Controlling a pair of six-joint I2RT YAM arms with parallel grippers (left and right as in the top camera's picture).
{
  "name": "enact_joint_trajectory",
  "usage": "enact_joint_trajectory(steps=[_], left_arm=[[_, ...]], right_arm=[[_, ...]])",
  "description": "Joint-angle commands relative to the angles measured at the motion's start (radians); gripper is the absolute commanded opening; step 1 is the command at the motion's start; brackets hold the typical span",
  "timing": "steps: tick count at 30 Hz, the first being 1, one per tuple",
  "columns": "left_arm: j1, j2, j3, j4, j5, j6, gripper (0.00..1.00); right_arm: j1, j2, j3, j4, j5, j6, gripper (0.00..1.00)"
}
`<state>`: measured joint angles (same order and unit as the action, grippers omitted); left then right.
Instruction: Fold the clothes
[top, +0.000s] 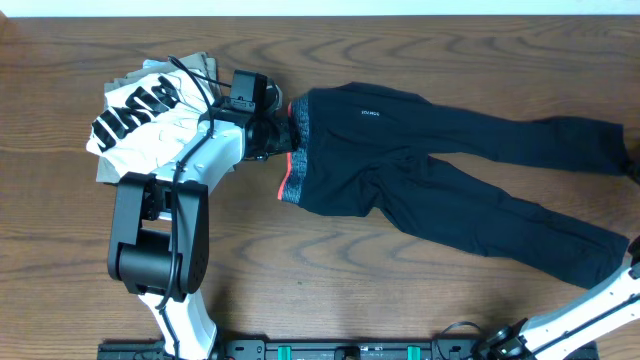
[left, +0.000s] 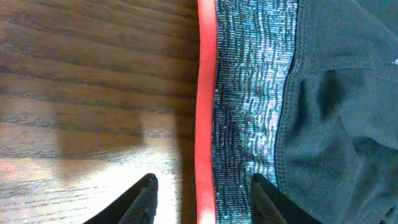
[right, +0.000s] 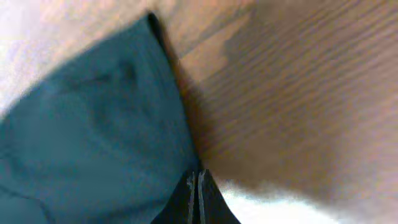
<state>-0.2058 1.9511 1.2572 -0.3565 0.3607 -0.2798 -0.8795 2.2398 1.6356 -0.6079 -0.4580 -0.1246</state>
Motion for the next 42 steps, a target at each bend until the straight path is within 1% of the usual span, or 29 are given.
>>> enact_joint_trajectory(steps=[1,5,8,12,17,21,26,29,34,35,36,37,39,42], left_arm=[[0.003,-0.011,0.007,0.016,0.006,0.018,0.49],[0.003,-0.011,0.007,0.068,0.006,0.017,0.49],[0.003,-0.011,0.007,0.082,0.006,0.017,0.49],[0.003,-0.011,0.007,0.083,0.005,0.018,0.49],[0.003,-0.011,0.007,0.090,0.005,0.018,0.49],[0.003,-0.011,0.007,0.094,0.005,0.018,0.49],[0.003,-0.011,0.007,0.103,0.005,0.018,0.49],[0.003,-0.011,0.007,0.104,0.005,0.018,0.49],[0.003,-0.011,0.007,0.104,0.006,0.017,0.49],[0.003,-0.011,0.007,0.104,0.006,0.017,0.49],[0.003,-0.011,0.007,0.104,0.006,0.017,0.49],[0.003,-0.011,0.007,0.103,0.006,0.017,0.49],[0.003,-0.011,0.007,0.099,0.006,0.017,0.49],[0.003,-0.011,0.007,0.092,0.006,0.018,0.49]], right_arm=[[0.011,-0.165,0.001,-0.018,0.024,0.028,0.01],[0.027,-0.267,0.001,-0.042,0.024,0.077,0.01],[0.056,-0.327,0.001,-0.061,0.025,0.087,0.01],[0.104,-0.377,0.001,-0.061,0.113,0.164,0.01],[0.160,-0.381,0.001,-0.043,0.236,0.219,0.01],[0.187,-0.381,0.000,-0.033,0.332,0.229,0.01],[0.182,-0.368,0.000,0.034,0.478,0.286,0.01],[0.176,-0.341,0.000,0.076,0.518,0.315,0.03],[0.176,-0.247,0.000,0.092,0.521,0.364,0.11],[0.176,-0.219,0.000,0.088,0.522,0.373,0.18],[0.176,-0.189,0.000,0.082,0.521,0.379,0.28],[0.176,-0.161,0.000,0.068,0.521,0.379,0.31],[0.176,-0.114,0.000,0.013,0.507,0.367,0.30],[0.177,-0.104,0.000,-0.038,0.435,0.310,0.30]])
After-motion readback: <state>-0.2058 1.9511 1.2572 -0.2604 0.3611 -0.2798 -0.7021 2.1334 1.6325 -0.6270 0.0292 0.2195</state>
